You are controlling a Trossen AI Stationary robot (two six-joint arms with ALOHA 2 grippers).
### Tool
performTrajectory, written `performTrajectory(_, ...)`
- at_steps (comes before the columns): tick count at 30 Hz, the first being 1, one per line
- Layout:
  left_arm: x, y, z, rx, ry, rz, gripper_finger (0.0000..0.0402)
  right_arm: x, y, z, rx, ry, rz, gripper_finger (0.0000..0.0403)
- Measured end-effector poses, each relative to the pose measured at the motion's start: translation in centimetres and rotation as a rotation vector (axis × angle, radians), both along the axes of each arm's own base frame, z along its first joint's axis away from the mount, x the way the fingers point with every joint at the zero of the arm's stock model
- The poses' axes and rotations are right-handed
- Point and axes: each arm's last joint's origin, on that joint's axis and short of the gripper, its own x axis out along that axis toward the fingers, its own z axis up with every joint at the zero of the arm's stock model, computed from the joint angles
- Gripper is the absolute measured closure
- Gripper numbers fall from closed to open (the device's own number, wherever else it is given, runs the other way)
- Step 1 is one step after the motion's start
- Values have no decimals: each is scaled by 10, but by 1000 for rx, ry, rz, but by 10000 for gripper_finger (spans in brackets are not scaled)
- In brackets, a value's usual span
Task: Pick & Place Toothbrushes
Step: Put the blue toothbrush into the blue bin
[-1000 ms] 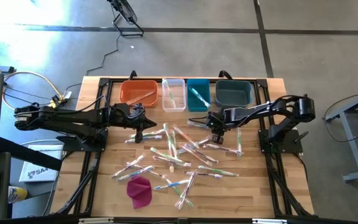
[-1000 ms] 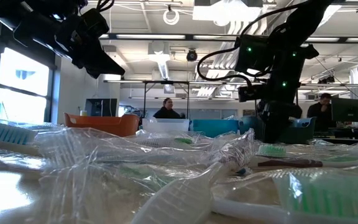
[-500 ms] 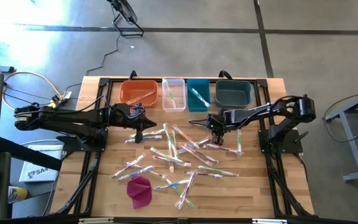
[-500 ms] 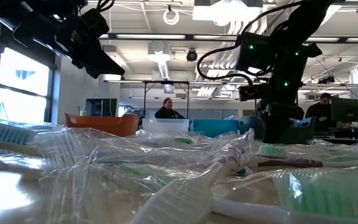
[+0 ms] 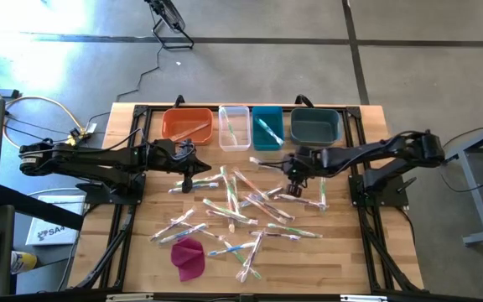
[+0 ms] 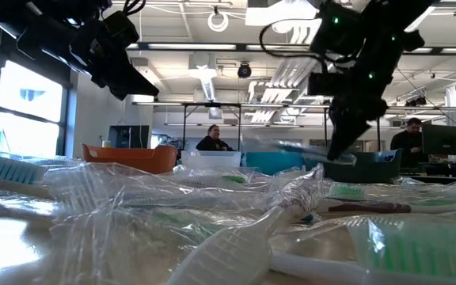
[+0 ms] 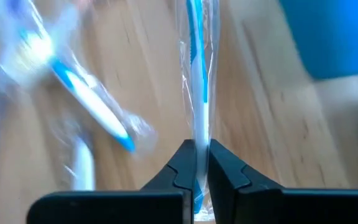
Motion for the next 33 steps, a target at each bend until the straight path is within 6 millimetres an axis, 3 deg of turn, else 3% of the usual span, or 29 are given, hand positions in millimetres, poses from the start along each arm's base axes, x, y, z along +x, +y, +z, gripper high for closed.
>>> performTrajectory(10,0,0,0,0,2,0,401,-2,2,45,43,-340,-136,390)
performTrajectory(19,0,0,0,-1,4,0,401,4,1,85,-8,-519,-150,390)
performTrajectory(27,0,0,0,2,4,-1,401,6,-8,125,-80,-493,-183,390)
performTrajectory(33,0,0,0,2,3,-1,401,3,-26,142,-108,-492,-262,390)
